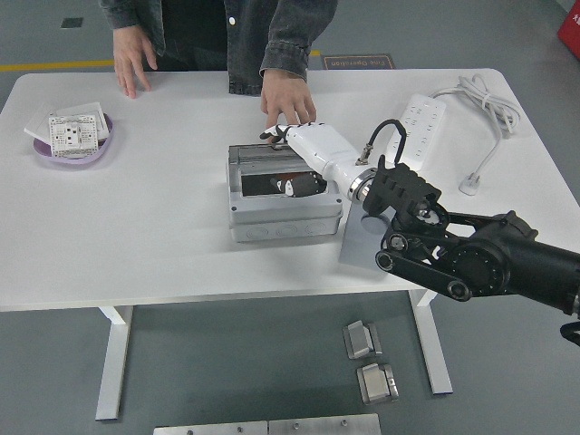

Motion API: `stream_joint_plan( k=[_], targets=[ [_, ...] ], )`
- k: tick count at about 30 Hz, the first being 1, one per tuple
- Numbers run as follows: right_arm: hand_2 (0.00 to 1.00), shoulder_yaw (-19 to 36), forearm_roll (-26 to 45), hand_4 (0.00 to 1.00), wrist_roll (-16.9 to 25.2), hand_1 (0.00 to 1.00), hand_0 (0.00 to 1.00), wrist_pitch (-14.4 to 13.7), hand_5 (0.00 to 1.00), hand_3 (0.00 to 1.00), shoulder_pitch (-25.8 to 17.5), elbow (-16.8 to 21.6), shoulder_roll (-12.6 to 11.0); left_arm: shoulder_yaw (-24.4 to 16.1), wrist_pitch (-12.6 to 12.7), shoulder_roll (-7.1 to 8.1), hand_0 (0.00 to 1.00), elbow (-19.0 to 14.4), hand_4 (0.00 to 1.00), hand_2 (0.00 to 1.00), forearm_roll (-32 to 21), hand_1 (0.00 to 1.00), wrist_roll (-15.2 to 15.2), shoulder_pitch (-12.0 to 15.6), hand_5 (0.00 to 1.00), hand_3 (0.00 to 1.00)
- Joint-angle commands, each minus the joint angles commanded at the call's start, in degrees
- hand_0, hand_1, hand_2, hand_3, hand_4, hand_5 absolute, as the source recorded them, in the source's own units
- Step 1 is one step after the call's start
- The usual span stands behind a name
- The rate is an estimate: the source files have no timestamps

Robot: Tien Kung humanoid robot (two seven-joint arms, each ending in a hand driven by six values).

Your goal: Pick up the cylinder from the cube,place it in the box,flap close box

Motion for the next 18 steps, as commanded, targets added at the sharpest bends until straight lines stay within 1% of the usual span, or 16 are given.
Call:
stream_joint_plan(
  k=[4,11,18],
  targets=[
    [0.767,0.6,-0.6,0.742,-0.1,0.727,0.801,-0.4,0.18,0.845,-2.0,2.2,-0.7,-0.1,0.0,-0.06,0.75,0.0,0.716,0.724,0.0,0.764,0.0,0.1,0.416,0.844],
    [0.768,1.5,-1.7,0.741,-0.4,0.723,0.797,-0.7,0.178,0.847,-5.1,4.0,-1.3,-0.4,0.1,-0.12,0.75,-0.1,0.716,0.723,0.2,0.764,-0.1,0.2,0.416,0.844],
    [0.771,5.5,-3.7,0.732,-0.6,0.724,0.798,-1.4,0.189,0.848,-8.2,5.5,-1.7,-0.4,0.1,-0.19,0.749,-0.1,0.715,0.723,0.2,0.764,-0.2,0.3,0.415,0.843]
  ],
)
